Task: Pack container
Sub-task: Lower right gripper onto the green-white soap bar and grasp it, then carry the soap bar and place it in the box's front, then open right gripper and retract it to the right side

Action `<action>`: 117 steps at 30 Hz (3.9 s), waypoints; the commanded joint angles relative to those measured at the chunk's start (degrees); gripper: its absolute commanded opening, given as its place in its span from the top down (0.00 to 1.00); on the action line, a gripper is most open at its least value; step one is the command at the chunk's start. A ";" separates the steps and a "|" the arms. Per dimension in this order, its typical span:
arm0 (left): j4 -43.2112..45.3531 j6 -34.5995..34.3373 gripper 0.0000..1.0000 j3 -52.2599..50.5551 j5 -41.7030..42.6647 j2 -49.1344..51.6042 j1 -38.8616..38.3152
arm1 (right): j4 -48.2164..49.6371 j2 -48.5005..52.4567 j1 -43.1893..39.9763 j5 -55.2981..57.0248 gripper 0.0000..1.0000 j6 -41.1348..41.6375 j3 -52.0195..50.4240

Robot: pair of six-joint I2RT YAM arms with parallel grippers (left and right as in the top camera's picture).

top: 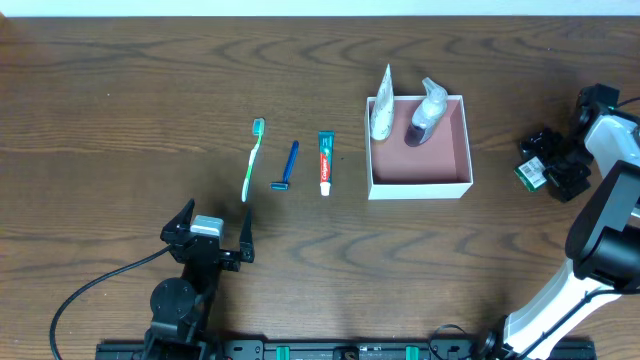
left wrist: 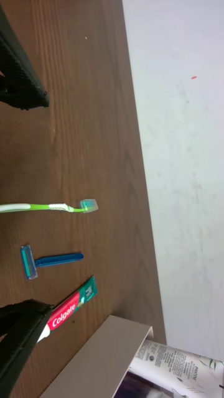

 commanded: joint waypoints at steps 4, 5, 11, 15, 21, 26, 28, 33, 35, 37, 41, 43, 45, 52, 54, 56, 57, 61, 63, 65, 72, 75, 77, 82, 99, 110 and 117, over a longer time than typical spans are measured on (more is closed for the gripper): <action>-0.85 0.94 0.02 -1.84 -0.07 -0.35 0.35 | -0.17 0.39 0.50 0.33 0.11 -1.46 0.79; -0.85 0.94 0.02 -1.84 -0.07 -0.35 0.35 | -0.20 0.39 0.50 0.33 0.14 -1.46 0.79; -0.85 0.94 0.02 -1.84 -0.07 -0.33 0.35 | -0.83 0.39 0.50 0.52 0.36 -1.46 0.76; -0.85 0.94 0.02 -1.84 -0.07 -0.33 0.35 | -1.31 0.39 0.46 0.83 0.44 -1.46 0.76; -0.85 0.94 0.02 -1.84 -0.07 -0.33 0.35 | -1.36 0.39 0.46 1.66 0.50 -1.49 0.81; -0.85 0.94 0.02 -1.84 -0.07 -0.33 0.35 | -5.38 0.37 0.46 1.60 0.50 -1.77 4.04; -0.85 0.94 0.02 -1.84 -0.07 -0.33 0.35 | -9.38 0.37 0.55 1.53 0.50 -2.58 7.82; -0.85 0.94 0.02 -1.84 -0.07 -0.33 0.35 | -20.22 0.37 1.73 0.66 0.52 -4.63 18.73; -0.85 0.94 0.02 -1.84 -0.07 -0.33 0.35 | -24.11 0.37 2.67 -1.07 0.54 -5.92 22.91; -0.85 0.94 0.02 -1.84 -0.07 -0.33 0.35 | -27.08 0.37 4.04 -2.93 0.55 -7.34 26.38; -0.85 0.94 0.02 -1.84 -0.07 -0.33 0.35 | -31.23 0.37 9.01 -4.66 0.53 -10.05 32.26; -0.85 0.94 0.02 -1.84 -0.07 -0.33 0.35 | -32.17 0.37 12.07 -4.66 0.53 -11.32 34.12; -0.85 0.94 0.02 -1.84 -0.04 -0.33 0.35 | -32.59 0.37 15.56 -4.66 0.51 -12.66 35.43; -0.85 0.94 0.02 -1.84 -0.07 -0.33 0.35 | -32.35 0.39 25.05 -3.98 0.48 -13.94 35.23; -0.85 0.94 0.02 -1.84 -0.04 -0.33 0.35 | -32.41 0.39 26.80 -3.96 0.47 -14.29 34.95; -0.85 0.94 0.02 -1.84 -0.07 -0.33 0.35 | -32.44 0.39 28.15 -3.54 0.47 -14.29 34.60; -0.85 0.94 0.02 -1.84 -0.07 -0.33 0.35 | -32.50 0.39 28.76 -2.62 0.47 -14.29 34.36; -0.85 0.94 0.02 -1.84 -0.07 -0.33 0.35 | -32.94 0.39 30.36 1.40 0.44 -14.34 32.81; -0.85 0.94 0.02 -1.84 -0.07 -0.33 0.35 | -33.24 0.39 30.42 1.40 0.44 -14.84 31.52; -0.85 0.94 0.02 -1.84 -0.07 -0.31 0.35 | -33.05 0.39 30.42 1.38 0.44 -15.98 30.36; -0.85 0.94 0.02 -1.84 -0.07 -0.31 0.35 | -30.80 0.39 30.40 1.40 0.44 -16.68 26.03; -0.85 0.94 0.02 -1.84 -0.04 -0.31 0.35 | -30.16 0.39 30.23 1.64 0.44 -16.65 25.97; -0.85 0.94 0.02 -1.84 -0.04 -0.31 0.35 | -29.99 0.35 29.97 2.12 0.44 -16.65 26.36; -0.85 0.94 0.02 -1.84 -0.07 -0.31 0.35 | -32.04 -0.04 28.02 2.49 0.44 -16.65 29.83; -0.85 0.94 0.02 -1.84 -0.04 -0.31 0.35 | -34.77 -2.84 9.81 5.07 0.01 2.38 35.21; -0.87 0.94 0.02 -1.84 -0.07 -0.31 0.35 | -24.83 -2.82 4.39 10.82 0.01 12.15 23.87; -0.85 0.94 0.02 -1.84 -0.07 -0.31 0.35 | -16.83 -2.82 4.00 8.90 0.01 12.37 13.57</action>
